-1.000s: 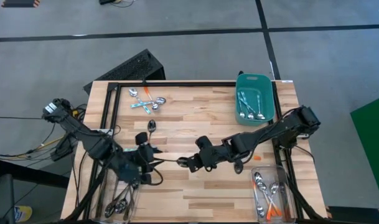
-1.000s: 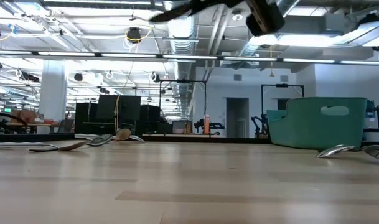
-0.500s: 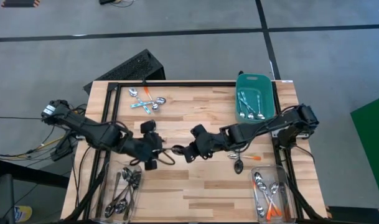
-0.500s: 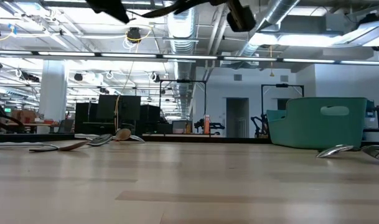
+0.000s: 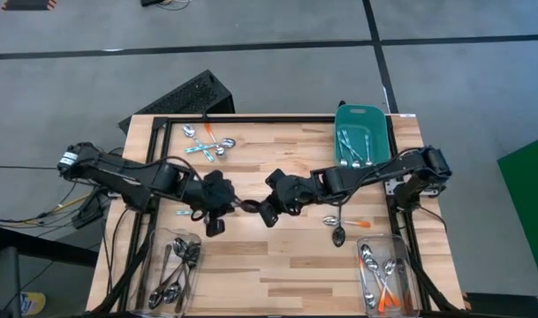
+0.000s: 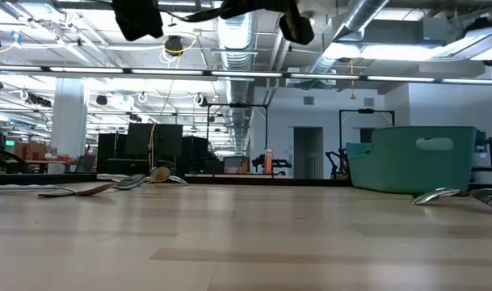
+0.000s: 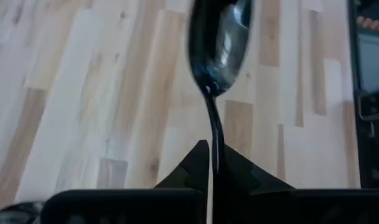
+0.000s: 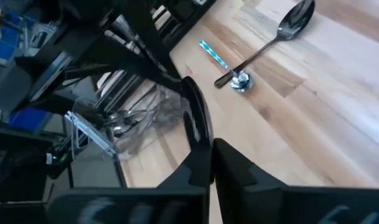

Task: Sort silverware by color (type)
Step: Put the black spoon into the left transparent bin

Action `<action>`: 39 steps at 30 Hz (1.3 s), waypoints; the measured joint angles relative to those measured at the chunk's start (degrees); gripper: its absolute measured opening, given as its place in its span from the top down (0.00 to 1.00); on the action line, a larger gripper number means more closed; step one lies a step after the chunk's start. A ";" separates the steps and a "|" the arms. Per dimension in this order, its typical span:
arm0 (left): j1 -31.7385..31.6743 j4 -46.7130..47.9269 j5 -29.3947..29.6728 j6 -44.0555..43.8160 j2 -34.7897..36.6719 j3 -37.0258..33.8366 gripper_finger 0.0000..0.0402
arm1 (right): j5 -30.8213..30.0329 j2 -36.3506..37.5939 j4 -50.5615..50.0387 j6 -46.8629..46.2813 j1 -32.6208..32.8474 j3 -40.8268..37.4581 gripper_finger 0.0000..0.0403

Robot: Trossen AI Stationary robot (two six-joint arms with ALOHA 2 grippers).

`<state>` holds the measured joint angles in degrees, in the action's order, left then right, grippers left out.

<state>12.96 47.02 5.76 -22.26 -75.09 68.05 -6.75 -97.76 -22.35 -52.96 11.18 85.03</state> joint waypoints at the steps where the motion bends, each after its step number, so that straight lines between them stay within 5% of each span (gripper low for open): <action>1: -0.52 0.32 0.28 -0.71 0.00 0.00 0.99 | 0.20 0.00 -0.03 0.51 -0.36 0.00 0.92; 8: 0.88 11.55 14.65 -18.42 2.96 -0.04 1.00 | 1.07 0.06 -5.33 0.95 -4.60 -0.04 0.83; 16: 9.24 31.38 18.74 -43.37 8.69 0.00 1.00 | 4.65 0.00 -9.46 5.52 -9.78 -0.02 0.73; 21: 18.76 37.74 15.28 -67.46 11.52 0.00 1.00 | 5.56 0.00 -9.78 6.31 -13.69 -0.02 0.71; 28: 37.15 29.86 11.43 -91.60 6.21 0.02 1.00 | 8.18 0.00 -12.13 8.81 -16.86 -0.02 0.71; 39: 47.51 23.70 -5.48 -99.05 -5.43 0.02 0.98 | 12.49 0.00 -11.71 13.61 -17.65 -0.02 0.71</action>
<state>60.47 70.72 0.29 -121.31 -80.52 68.07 5.74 -97.76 -34.06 -39.36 -6.47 85.01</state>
